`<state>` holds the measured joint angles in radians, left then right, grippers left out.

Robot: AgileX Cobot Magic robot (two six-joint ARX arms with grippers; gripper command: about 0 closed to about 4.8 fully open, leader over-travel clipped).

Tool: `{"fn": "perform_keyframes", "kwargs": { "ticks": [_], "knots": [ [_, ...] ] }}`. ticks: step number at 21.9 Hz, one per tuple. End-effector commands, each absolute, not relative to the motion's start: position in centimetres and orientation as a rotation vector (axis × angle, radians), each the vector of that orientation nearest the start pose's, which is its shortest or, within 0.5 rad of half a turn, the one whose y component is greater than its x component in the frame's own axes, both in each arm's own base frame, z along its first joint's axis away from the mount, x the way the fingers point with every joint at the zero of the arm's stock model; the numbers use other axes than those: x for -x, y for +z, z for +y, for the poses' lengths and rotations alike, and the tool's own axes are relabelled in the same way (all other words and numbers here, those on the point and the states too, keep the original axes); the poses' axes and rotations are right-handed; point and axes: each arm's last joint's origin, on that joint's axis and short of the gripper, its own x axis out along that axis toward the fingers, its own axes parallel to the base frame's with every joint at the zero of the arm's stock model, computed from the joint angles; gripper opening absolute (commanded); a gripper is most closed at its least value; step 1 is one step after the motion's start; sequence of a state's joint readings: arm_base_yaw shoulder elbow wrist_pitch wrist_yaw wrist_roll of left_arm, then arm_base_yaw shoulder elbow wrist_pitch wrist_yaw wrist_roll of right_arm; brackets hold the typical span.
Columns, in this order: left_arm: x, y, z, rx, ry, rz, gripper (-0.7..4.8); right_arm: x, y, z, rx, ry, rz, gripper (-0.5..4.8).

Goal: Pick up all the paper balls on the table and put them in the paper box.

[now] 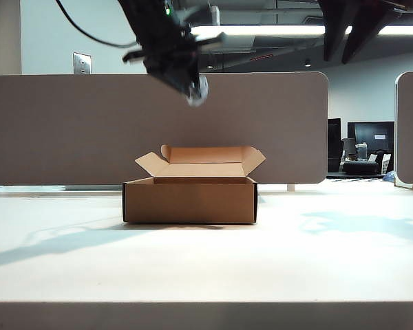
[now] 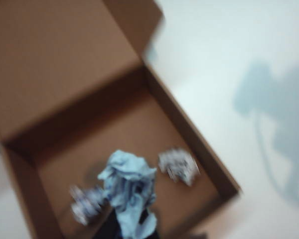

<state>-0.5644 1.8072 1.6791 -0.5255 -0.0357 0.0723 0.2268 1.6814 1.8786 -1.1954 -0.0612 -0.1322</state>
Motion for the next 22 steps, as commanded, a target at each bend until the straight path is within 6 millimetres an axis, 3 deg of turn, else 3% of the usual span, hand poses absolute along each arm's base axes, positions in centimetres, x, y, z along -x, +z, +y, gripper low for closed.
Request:
{"fn": "perform_keyframes", "kwargs": {
  "ticks": [1, 2, 3, 9, 11, 12, 14, 18, 21, 22],
  "knots": [
    [-36.6, 32.8, -21.2, -0.25, -0.485, 0.601, 1.09, -31.9, 39.5, 7.6, 0.204, 0.331, 0.96, 1.79],
    [-37.1, 32.1, -21.0, -0.252, -0.479, 0.624, 1.91, -31.9, 39.5, 7.6, 0.204, 0.332, 0.96, 1.79],
    [-37.3, 31.6, -20.9, -0.254, -0.48, 0.644, 2.15, -31.9, 39.5, 7.6, 0.205, 0.332, 0.96, 1.8],
    [-37.4, 31.8, -20.6, -0.254, -0.489, 0.67, 2.18, -32.0, 39.5, 7.6, 0.204, 0.331, 0.957, 1.8],
    [-37.1, 32.3, -20.5, -0.253, -0.488, 0.675, 1.89, -31.9, 39.5, 7.6, 0.214, 0.337, 0.957, 1.8],
    [-36.6, 32.9, -20.2, -0.254, -0.494, 0.69, 0.93, -32.0, 39.5, 7.6, 0.196, 0.327, 0.96, 1.79],
    [-35.7, 33.7, -19.8, -0.253, -0.51, 0.711, 0.07, -32.0, 39.5, 7.6, 0.17, 0.318, 0.963, 1.78],
    [-32.6, 36.9, -18.0, -0.254, -0.5, 0.726, -0.05, -31.6, 40.1, 7.6, 0.107, 0.328, 0.94, 1.41],
    [-28.6, 40.7, -16.0, -0.229, -0.537, 0.683, -0.05, -29.7, 42.2, 7.2, 0.093, 0.353, 0.859, -0.05],
    [-27.8, 41.4, -15.5, -0.226, -0.537, 0.669, -0.05, -29.2, 42.6, 7.1, 0.092, 0.353, 0.84, -0.09]
  ]
}}
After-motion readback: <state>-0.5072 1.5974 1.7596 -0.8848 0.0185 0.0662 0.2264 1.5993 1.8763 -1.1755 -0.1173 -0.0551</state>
